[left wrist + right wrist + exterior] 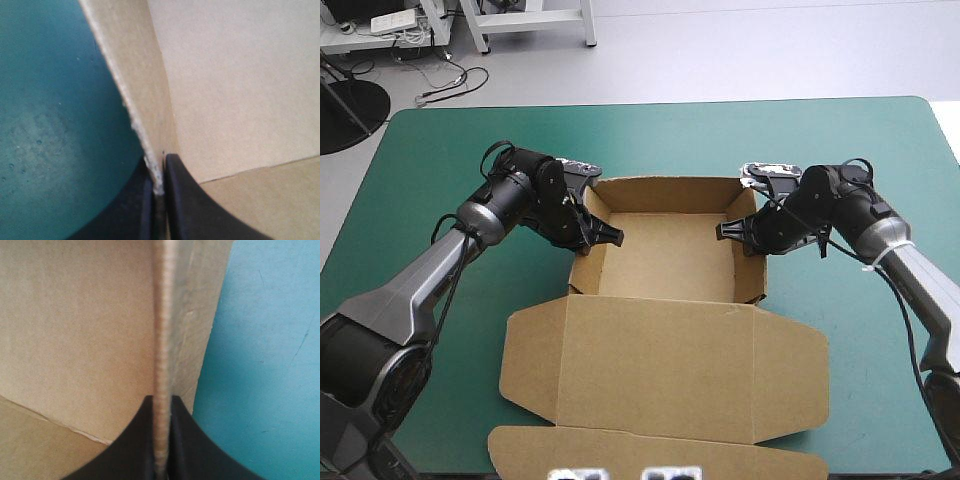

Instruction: Fold the box

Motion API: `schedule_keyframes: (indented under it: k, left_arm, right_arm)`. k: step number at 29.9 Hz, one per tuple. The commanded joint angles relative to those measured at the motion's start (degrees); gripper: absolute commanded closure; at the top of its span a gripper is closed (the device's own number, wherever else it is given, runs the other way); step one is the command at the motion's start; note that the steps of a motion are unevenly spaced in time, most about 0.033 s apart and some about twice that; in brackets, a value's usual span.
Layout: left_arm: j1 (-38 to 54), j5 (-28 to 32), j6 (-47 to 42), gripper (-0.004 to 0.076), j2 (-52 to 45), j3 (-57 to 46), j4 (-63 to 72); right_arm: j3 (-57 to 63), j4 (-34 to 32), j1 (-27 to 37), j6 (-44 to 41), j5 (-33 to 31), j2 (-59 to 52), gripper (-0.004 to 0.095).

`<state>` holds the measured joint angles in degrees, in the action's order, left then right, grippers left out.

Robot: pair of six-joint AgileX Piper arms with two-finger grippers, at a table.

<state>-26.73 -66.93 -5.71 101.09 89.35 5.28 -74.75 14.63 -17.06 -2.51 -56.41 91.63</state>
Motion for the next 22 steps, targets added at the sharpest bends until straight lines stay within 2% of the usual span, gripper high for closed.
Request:
schedule_keyframes:
  k: [1,10,16,20,22]
  left_arm:
    - [-1.39,3.93,-0.07,0.0734,-0.68,1.45,5.10]
    - [-1.39,8.87,-0.16,0.0733,0.28,1.45,4.04]
    - [-1.28,10.39,-0.16,0.0733,0.33,1.45,0.22]
    - [-1.28,10.39,0.89,0.0712,0.33,1.45,-0.31]
    - [-1.28,10.39,1.80,0.0673,0.33,1.45,-0.19]
  right_arm:
    - [-1.92,5.90,-0.55,1.55,5.00,-2.08,0.0922]
    - [-7.22,5.06,-0.55,1.55,3.98,6.03,0.0922]
    - [-9.28,3.60,-0.55,4.51,3.04,6.93,0.0911]
    - [-10.47,0.99,-0.55,4.51,0.51,6.93,0.0804]
    - [-10.99,0.29,-0.55,4.51,-0.68,6.93,0.0698]
